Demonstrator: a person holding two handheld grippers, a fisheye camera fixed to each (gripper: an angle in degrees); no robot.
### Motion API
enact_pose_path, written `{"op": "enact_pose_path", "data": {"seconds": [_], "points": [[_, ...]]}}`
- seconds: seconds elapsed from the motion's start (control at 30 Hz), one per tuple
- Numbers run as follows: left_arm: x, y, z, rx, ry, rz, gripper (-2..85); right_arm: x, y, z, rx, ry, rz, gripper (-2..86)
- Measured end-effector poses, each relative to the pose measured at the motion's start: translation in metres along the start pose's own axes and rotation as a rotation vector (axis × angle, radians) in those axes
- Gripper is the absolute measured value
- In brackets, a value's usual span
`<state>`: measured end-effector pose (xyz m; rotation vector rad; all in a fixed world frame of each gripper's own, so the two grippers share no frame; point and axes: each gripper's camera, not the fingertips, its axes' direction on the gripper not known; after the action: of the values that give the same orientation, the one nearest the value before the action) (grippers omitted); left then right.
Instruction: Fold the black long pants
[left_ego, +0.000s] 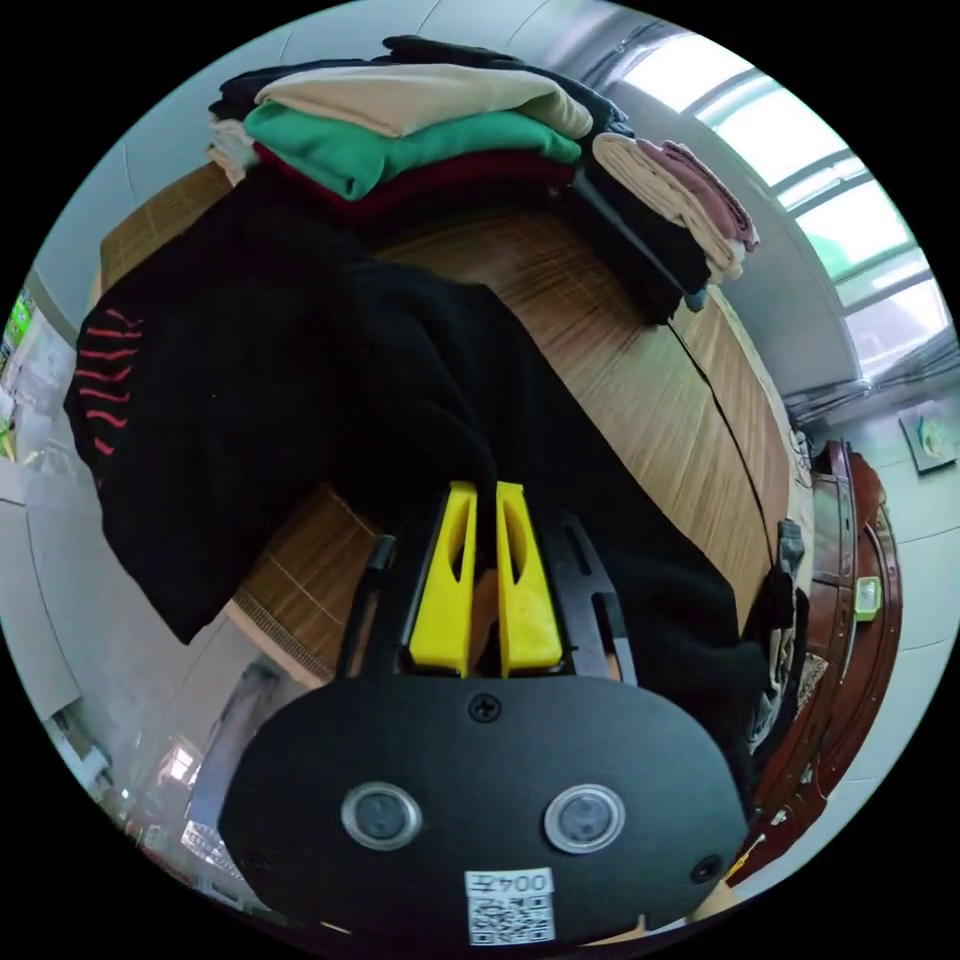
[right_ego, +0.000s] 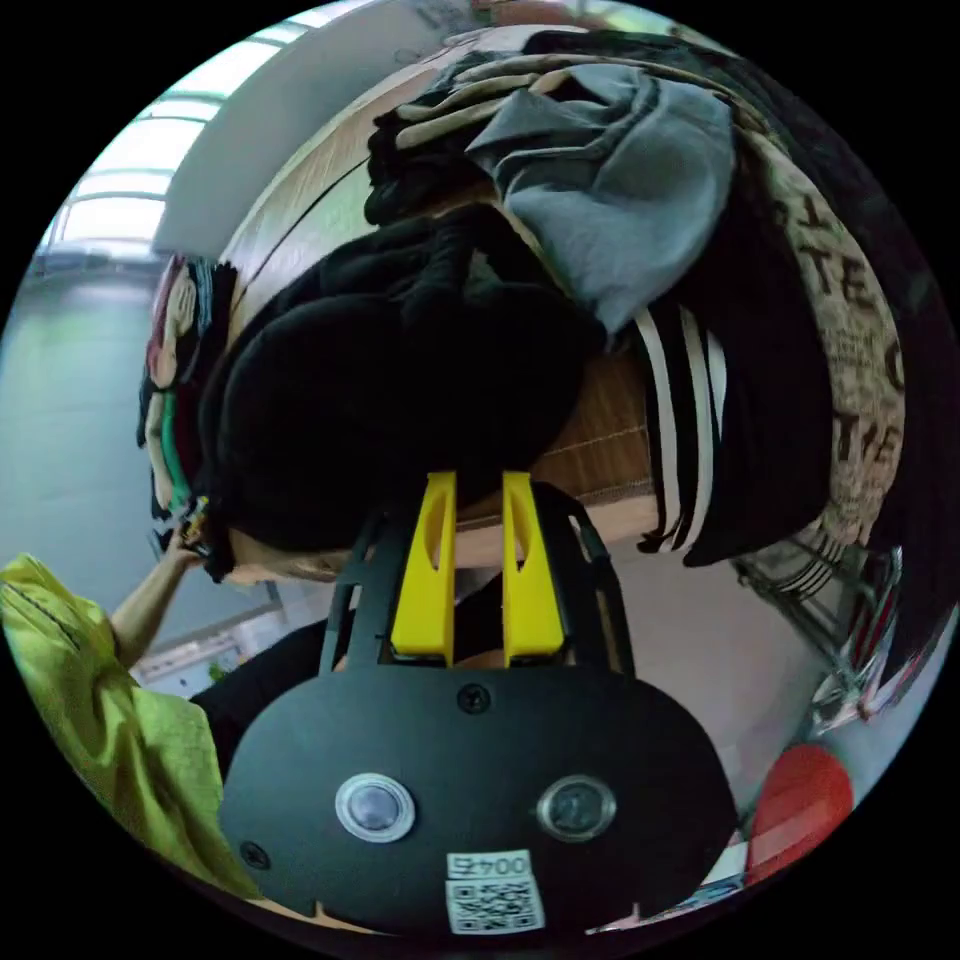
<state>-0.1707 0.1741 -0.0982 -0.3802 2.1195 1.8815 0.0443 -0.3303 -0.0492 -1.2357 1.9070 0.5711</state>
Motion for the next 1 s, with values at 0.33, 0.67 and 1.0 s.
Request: {"op": "enact_pose_path", "data": {"seconds": [0.33,0.67,1.0], "points": [[0.002,0.021,0.02,-0.07,0.082,0.095,3.4,0.033,0.017,-0.054,0.302,-0.405,0.297,20.1],[0.052,0.101,0.045,-0.132,0.046,0.346,4.1,-0.018,-0.091,-0.013,-0.102,-0.314,0.232,10.5],[0.05,0.132,0.074,-0.149,-0.06,0.433,4.6,-0.262,-0.2,-0.12,-0.126,0.341,-0.482,8.5]]}}
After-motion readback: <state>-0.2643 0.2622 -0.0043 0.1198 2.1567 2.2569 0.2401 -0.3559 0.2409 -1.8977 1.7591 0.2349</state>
